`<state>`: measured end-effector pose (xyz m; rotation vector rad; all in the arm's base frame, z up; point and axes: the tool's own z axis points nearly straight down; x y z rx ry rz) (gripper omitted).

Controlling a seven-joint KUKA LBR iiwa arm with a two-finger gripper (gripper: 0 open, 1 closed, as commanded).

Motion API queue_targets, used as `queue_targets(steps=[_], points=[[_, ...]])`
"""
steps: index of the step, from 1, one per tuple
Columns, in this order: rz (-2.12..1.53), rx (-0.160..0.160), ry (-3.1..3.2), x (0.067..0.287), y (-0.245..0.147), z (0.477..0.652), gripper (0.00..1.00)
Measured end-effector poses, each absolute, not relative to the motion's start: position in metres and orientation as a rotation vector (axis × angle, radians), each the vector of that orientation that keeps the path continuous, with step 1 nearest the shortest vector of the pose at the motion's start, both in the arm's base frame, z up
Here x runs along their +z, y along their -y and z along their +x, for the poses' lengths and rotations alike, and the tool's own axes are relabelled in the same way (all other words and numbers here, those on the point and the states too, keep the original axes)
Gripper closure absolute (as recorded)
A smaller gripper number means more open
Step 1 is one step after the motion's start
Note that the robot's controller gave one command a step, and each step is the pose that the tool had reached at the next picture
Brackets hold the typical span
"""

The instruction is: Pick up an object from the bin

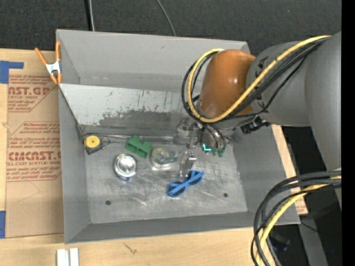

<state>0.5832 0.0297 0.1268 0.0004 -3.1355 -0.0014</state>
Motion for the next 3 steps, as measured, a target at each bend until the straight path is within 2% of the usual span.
queue_targets(steps=[1, 2, 3], points=[[-0.404, -0.002, 3.116, 0.08, -0.048, 0.572, 0.0], [-0.141, -0.004, 3.152, 0.079, -0.03, 0.542, 0.0], [-0.017, -0.007, 3.158, 0.075, 0.023, 0.524, 0.0]])
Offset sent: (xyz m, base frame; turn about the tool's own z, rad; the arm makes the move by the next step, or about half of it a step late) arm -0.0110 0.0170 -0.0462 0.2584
